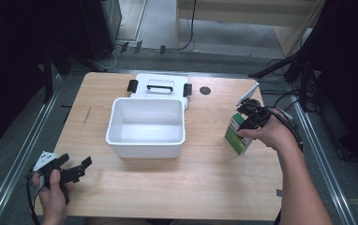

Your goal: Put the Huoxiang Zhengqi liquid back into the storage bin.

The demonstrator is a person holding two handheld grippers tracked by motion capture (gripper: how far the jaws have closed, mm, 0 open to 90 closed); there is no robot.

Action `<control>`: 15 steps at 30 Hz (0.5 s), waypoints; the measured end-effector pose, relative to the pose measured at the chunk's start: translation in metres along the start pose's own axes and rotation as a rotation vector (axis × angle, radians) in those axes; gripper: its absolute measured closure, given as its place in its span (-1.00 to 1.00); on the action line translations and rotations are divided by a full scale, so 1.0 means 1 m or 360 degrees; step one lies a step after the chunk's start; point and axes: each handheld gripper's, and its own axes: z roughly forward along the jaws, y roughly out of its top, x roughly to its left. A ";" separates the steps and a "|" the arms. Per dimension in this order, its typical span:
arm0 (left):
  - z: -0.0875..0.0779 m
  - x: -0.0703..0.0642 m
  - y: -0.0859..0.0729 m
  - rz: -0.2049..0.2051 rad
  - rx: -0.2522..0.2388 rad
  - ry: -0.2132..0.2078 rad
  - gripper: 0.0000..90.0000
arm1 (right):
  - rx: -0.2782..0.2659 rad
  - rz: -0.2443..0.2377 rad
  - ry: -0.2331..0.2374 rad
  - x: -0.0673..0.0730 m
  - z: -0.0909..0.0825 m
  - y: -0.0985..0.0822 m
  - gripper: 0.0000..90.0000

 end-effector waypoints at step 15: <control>0.000 0.000 0.000 -0.0006 -0.0002 0.0000 -0.99 | -0.0006 0.0052 -0.0002 -0.002 0.007 0.017 0.21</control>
